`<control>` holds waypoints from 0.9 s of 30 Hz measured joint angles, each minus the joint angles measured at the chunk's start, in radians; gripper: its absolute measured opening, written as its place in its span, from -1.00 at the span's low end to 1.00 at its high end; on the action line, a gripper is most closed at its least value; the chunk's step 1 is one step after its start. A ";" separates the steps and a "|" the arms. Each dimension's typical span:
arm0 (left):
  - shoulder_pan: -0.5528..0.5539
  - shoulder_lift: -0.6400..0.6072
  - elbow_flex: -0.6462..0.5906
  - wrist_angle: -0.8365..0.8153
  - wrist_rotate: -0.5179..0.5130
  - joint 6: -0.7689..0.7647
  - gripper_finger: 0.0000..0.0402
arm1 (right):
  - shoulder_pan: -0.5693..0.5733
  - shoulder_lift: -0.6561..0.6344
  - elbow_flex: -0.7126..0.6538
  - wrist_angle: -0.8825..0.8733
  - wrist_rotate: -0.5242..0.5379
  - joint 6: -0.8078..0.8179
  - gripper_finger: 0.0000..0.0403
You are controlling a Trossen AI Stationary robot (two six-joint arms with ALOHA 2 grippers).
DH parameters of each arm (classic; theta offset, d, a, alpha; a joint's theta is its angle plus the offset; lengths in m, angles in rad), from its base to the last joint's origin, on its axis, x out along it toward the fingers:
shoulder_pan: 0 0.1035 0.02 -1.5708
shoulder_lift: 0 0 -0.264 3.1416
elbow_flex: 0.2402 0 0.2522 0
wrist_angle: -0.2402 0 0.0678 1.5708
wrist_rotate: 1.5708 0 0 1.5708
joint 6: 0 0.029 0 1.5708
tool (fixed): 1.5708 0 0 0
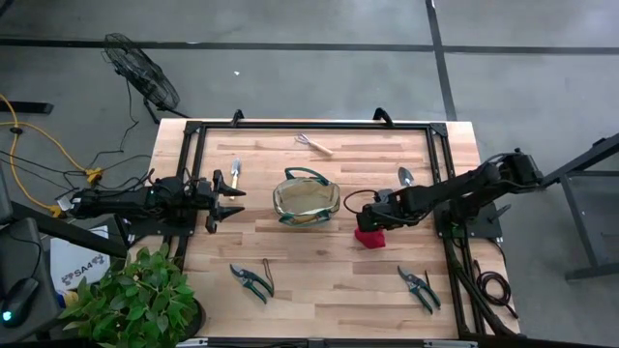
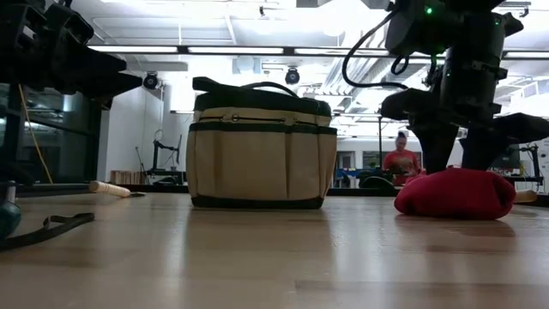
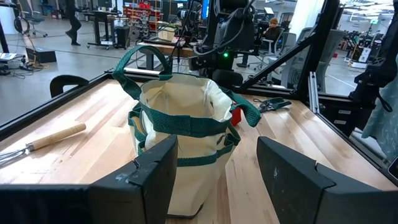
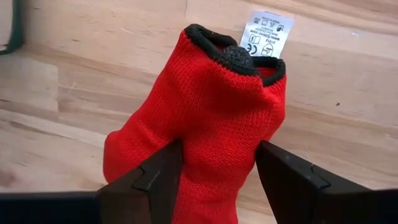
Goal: Pick & Place Garden tools in Gardening bag
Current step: Put the red gloves into the light brown gardening bag
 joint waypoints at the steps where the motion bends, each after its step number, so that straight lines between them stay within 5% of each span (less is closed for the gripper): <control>1: 0.000 0.000 0.000 0.000 0.000 0.000 0.06 | 0.000 0.000 0.000 0.001 0.002 0.000 -0.09; 14: 0.000 0.000 0.000 0.000 0.000 0.000 0.06 | 0.000 0.000 0.000 0.003 0.056 -0.014 -0.88; 27: 0.000 0.000 0.000 0.000 0.000 0.000 0.06 | 0.045 -0.060 0.059 -0.118 0.159 -0.040 -0.94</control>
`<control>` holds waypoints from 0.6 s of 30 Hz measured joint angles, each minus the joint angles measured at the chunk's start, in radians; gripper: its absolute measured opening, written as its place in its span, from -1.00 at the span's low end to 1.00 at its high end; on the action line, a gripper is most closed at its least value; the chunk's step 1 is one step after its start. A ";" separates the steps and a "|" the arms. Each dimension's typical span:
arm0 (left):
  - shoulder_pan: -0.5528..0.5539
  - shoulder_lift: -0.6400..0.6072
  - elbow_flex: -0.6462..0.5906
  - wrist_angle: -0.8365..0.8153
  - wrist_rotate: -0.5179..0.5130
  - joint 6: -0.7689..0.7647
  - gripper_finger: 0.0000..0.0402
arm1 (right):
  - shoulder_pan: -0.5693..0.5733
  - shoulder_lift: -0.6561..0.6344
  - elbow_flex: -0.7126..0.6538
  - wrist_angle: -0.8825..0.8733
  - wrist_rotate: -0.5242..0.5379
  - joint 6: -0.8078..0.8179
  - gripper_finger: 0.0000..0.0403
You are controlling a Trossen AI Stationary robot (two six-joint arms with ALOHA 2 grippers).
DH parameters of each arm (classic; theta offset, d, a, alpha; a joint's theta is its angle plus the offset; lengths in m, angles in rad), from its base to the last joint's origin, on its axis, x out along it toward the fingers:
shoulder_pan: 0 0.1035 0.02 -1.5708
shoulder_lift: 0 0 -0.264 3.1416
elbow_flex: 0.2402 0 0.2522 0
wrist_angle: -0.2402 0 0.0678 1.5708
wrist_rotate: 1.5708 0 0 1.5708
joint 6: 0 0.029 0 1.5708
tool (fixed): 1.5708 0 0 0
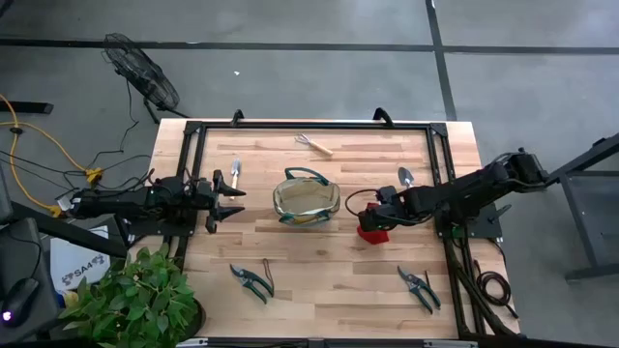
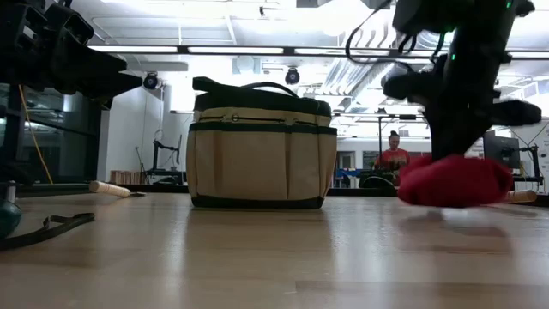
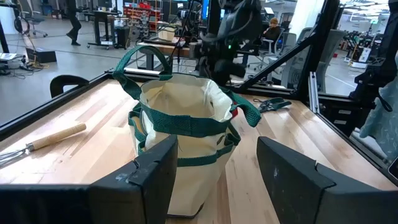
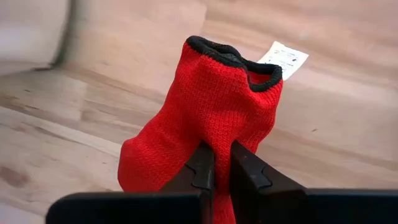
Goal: Pick & Place Garden tools in Gardening bag
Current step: Put the red gloves into the light brown gardening bag
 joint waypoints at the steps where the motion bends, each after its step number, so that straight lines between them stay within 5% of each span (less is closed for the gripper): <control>1: 0.000 0.000 0.000 0.000 0.000 0.000 0.06 | 0.005 -0.008 0.020 -0.025 0.019 -0.002 -0.94; 18: 0.000 0.000 0.000 0.000 0.000 0.000 0.06 | 0.030 -0.032 0.406 -0.086 0.352 -0.397 -0.94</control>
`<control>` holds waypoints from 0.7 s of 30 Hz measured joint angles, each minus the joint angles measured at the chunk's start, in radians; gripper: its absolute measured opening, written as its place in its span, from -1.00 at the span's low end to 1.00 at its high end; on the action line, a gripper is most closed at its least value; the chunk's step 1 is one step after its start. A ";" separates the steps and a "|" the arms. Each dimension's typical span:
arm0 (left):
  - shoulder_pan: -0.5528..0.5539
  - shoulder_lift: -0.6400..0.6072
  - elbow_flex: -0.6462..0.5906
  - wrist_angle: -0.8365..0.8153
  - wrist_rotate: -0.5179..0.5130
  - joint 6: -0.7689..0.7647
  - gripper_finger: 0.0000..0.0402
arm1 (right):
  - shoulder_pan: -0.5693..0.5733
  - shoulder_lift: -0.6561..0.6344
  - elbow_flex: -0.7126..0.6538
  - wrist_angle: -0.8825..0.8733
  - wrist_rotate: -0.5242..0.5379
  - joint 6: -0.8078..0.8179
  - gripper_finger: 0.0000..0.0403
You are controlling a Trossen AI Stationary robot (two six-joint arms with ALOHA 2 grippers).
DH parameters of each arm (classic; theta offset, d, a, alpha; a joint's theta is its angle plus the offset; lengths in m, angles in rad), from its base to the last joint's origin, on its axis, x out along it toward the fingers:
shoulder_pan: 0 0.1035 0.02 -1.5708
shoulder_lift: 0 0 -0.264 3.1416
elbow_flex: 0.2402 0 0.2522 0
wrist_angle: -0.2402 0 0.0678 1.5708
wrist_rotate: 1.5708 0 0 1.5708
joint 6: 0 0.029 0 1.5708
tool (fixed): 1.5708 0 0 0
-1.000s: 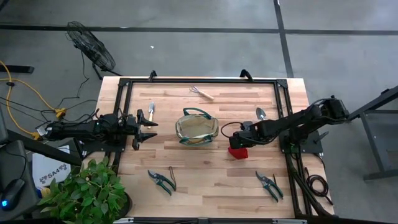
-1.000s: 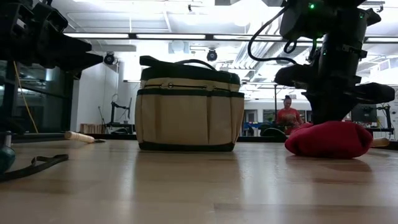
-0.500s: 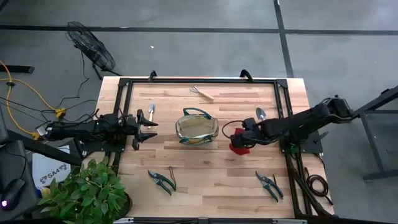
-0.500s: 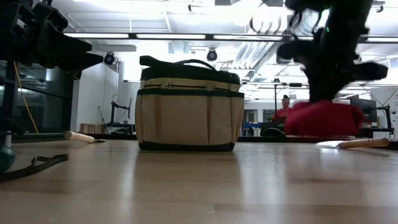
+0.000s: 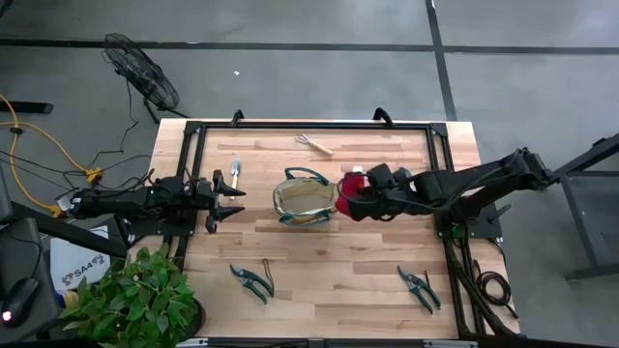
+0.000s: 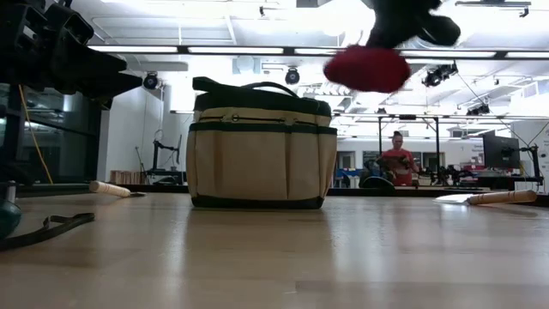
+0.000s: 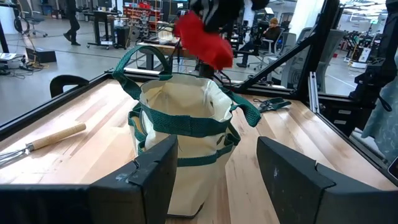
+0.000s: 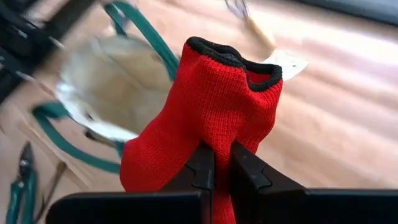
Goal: Pick & Place Garden tools in Gardening bag
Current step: Put the red gloves into the light brown gardening bag
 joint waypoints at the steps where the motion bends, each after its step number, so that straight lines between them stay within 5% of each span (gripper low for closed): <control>1: 0.000 0.000 0.000 0.000 0.000 0.000 0.06 | 0.000 0.000 0.013 0.011 0.016 -0.030 -0.94; 14: 0.000 0.000 0.000 0.000 0.001 0.000 0.06 | 0.018 0.129 0.021 0.675 0.187 -0.694 -0.94; 21: 0.000 0.000 0.000 0.000 0.001 0.000 0.06 | 0.021 0.270 0.021 0.807 0.277 -0.799 -0.94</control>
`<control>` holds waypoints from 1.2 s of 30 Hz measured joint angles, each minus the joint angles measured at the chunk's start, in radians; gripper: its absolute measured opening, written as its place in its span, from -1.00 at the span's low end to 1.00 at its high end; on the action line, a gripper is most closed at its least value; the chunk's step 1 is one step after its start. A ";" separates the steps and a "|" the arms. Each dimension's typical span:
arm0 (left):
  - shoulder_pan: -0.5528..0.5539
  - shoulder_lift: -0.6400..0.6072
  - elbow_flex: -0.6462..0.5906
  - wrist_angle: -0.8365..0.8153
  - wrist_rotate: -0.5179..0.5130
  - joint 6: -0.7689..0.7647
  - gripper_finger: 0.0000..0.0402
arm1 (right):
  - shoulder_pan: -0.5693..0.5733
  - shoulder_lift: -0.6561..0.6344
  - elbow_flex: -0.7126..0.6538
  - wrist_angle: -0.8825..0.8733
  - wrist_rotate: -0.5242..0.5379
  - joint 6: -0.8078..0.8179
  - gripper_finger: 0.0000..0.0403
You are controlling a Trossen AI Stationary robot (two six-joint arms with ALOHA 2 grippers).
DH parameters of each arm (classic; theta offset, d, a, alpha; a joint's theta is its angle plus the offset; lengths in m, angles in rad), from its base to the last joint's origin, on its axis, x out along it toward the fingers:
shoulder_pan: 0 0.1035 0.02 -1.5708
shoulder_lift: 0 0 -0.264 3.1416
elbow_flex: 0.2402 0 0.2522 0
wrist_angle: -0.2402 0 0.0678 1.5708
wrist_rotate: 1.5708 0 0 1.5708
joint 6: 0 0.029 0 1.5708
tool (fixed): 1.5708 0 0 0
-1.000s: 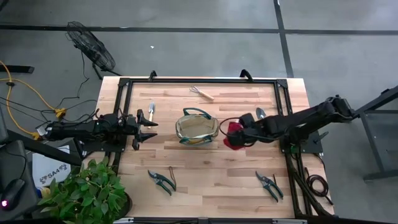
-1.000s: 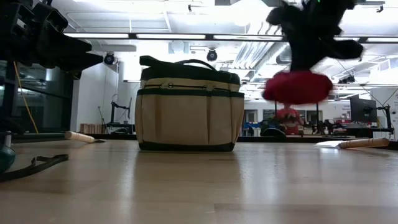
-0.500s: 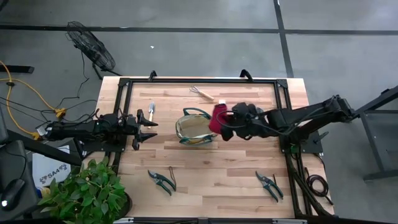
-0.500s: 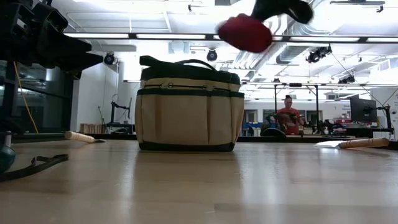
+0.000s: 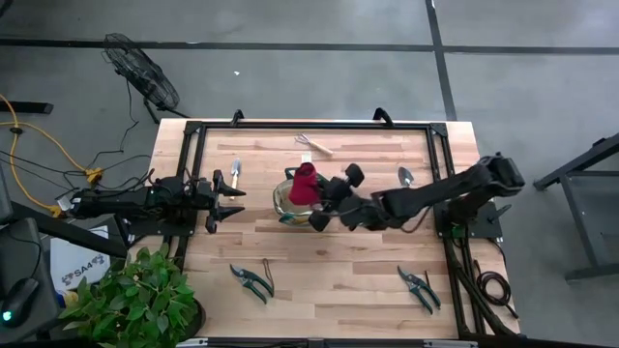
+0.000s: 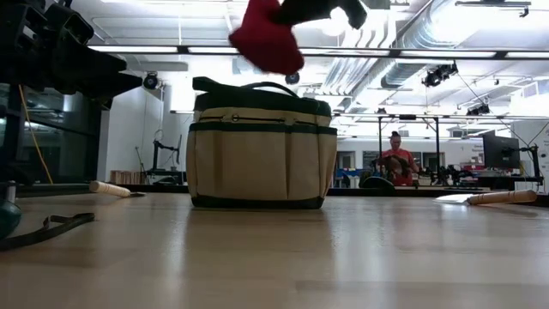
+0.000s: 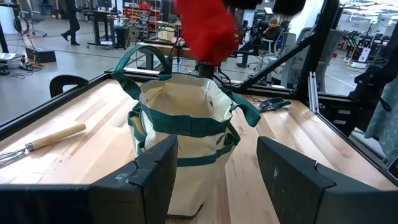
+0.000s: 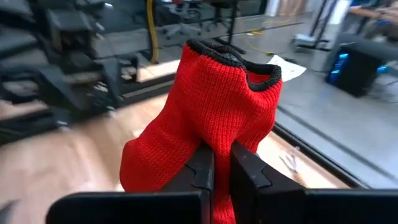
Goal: Pick & Place Garden tools in Gardening bag
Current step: Put the red gloves into the light brown gardening bag
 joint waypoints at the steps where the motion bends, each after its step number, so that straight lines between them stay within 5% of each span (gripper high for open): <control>1: 0.000 0.000 0.000 0.000 0.000 0.000 0.06 | 0.000 0.019 0.000 0.005 0.021 -0.005 -0.94; 11: 0.000 0.000 0.000 0.000 0.001 0.000 0.06 | -0.001 0.130 0.000 0.064 0.123 -0.043 -0.94; 30: 0.000 0.000 0.000 0.000 0.002 0.000 0.06 | -0.010 0.167 0.000 0.007 0.081 -0.042 -0.92; 36: 0.000 0.000 0.000 0.000 0.002 0.000 0.06 | -0.016 0.167 0.000 -0.007 0.047 -0.176 -0.89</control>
